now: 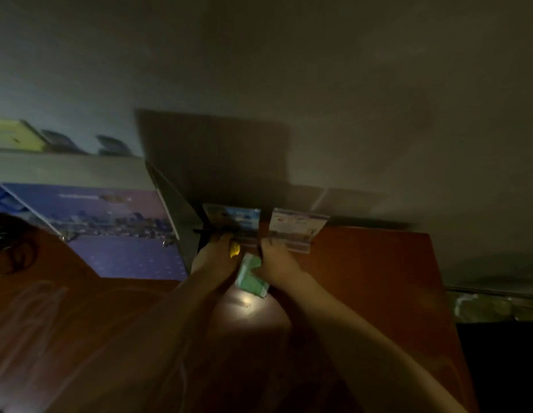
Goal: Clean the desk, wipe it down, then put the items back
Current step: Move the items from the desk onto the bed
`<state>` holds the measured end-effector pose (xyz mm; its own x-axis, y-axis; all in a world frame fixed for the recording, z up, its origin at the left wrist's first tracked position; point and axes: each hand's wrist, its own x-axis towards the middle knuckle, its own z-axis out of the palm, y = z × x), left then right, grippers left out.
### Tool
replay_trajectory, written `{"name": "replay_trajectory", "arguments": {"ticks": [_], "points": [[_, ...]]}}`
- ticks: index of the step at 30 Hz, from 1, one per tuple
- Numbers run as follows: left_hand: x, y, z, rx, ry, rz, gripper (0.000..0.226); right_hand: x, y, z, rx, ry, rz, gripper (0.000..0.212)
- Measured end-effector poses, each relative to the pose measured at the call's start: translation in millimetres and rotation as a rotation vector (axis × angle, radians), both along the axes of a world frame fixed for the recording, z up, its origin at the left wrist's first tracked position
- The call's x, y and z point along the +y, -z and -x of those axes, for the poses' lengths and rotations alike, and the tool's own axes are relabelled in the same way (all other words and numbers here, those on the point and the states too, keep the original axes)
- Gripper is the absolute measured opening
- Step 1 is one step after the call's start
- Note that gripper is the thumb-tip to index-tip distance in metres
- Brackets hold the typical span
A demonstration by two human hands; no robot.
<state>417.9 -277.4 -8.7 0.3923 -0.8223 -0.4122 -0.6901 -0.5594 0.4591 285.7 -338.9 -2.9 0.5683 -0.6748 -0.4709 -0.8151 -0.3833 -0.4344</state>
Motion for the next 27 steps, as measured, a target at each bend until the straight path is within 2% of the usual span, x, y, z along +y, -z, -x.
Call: {"name": "replay_trajectory", "arguments": {"ticks": [4,7,10,13,15,17,21,27], "points": [[6,13,-4,0.075,0.027,0.028,0.047,1,15,-9,0.049,0.067,-0.053,0.067],[15,11,-2,0.099,0.062,0.031,0.046,9,9,-4,0.062,0.205,-0.216,0.043],[33,6,3,0.133,0.067,0.036,0.040,29,5,7,-0.014,0.512,-0.455,0.042],[53,-6,3,0.153,0.083,0.035,0.038,52,2,19,-0.138,0.757,-0.548,0.040],[62,-19,2,0.148,0.115,0.046,0.036,69,-2,29,-0.233,0.889,-0.597,0.028],[68,-34,3,0.141,0.154,0.078,0.034,87,-11,40,-0.313,0.982,-0.604,0.015],[79,-60,16,0.162,0.289,0.121,0.027,125,-38,64,-0.495,1.131,-0.570,0.020],[99,-101,69,0.134,0.525,0.177,0.031,177,-72,135,-0.591,1.349,-0.433,0.010]]}}
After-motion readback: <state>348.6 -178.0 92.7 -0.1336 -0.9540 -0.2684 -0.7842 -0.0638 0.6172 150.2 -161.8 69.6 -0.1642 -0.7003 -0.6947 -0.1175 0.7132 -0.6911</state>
